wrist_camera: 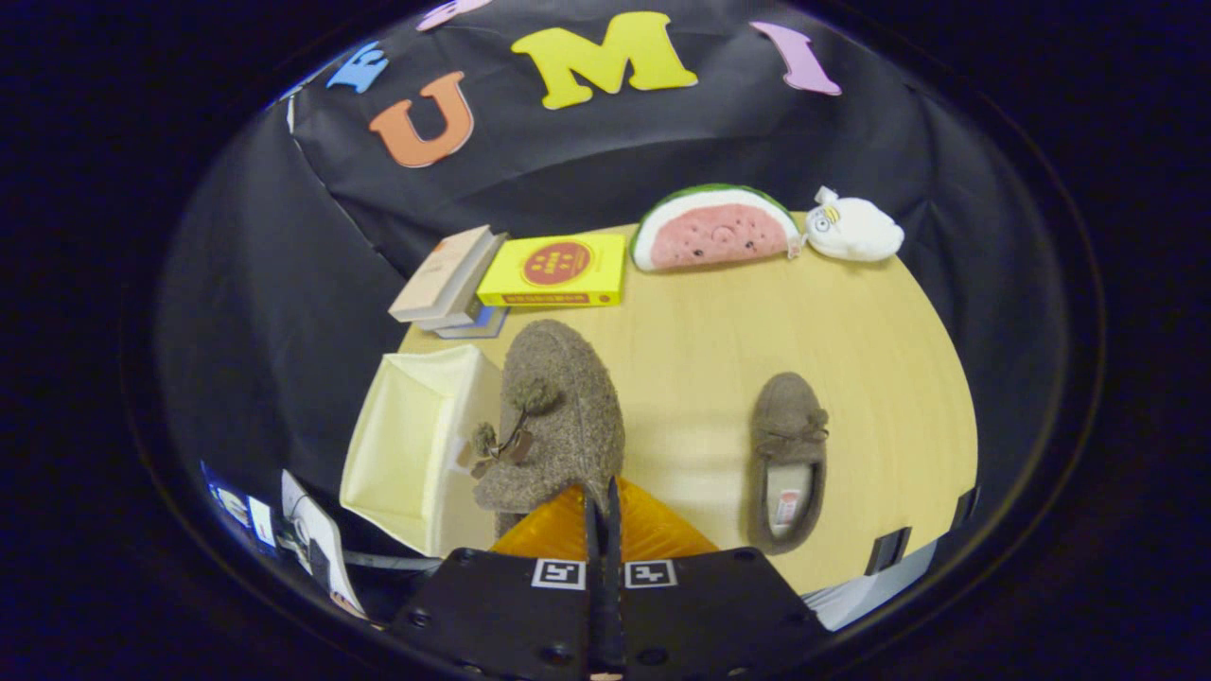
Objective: Open the storage box then place both shoes into the box .Put the left shoe in first, then the right shoe, with the right side of both shoes facing outward in a uniform manner.
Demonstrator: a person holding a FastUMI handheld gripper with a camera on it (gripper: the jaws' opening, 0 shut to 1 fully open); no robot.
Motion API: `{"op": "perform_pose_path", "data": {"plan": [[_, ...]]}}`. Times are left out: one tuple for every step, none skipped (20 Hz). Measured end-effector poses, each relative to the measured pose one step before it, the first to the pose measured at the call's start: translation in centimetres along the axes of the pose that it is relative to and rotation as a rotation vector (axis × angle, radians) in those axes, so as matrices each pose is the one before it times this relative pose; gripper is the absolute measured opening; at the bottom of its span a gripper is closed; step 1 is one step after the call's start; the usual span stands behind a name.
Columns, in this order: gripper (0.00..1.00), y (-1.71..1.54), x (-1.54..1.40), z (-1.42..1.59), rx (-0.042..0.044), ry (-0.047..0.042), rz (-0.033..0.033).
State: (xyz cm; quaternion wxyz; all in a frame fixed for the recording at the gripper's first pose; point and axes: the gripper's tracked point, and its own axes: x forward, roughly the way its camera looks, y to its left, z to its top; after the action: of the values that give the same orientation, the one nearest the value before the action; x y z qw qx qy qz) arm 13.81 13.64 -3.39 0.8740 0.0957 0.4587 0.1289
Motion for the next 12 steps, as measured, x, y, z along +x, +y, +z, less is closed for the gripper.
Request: {"op": "perform_pose_path", "data": {"plan": [[0.01,2.003,-0.414,0.607,-0.00377,-0.01771,0.01875],[0.00,2.011,-0.068,0.229,-0.00051,-0.00893,0.01618],[0.01,1.906,0.330,0.162,0.00174,-0.00342,0.01648],[0.00,1.903,0.786,-0.057,0.01174,0.00300,0.01625],[0.00,1.817,1.114,-0.235,0.00999,0.01059,0.01532],[0.00,1.641,1.273,-0.451,0.01139,0.01419,0.01399],[0.01,1.466,1.401,-0.395,0.01296,0.01406,0.01081],[0.01,1.353,1.650,-0.423,0.00807,0.01332,0.01075],[0.00,1.199,1.622,-0.340,0.00563,0.00706,0.00812],[0.00,0.992,1.451,-0.327,0.00983,0.00242,0.00351],[0.00,0.631,1.600,-0.398,0.00084,0.00311,-0.00805],[0.01,0.255,1.561,-0.640,0.00280,0.00432,-0.01787]]}}
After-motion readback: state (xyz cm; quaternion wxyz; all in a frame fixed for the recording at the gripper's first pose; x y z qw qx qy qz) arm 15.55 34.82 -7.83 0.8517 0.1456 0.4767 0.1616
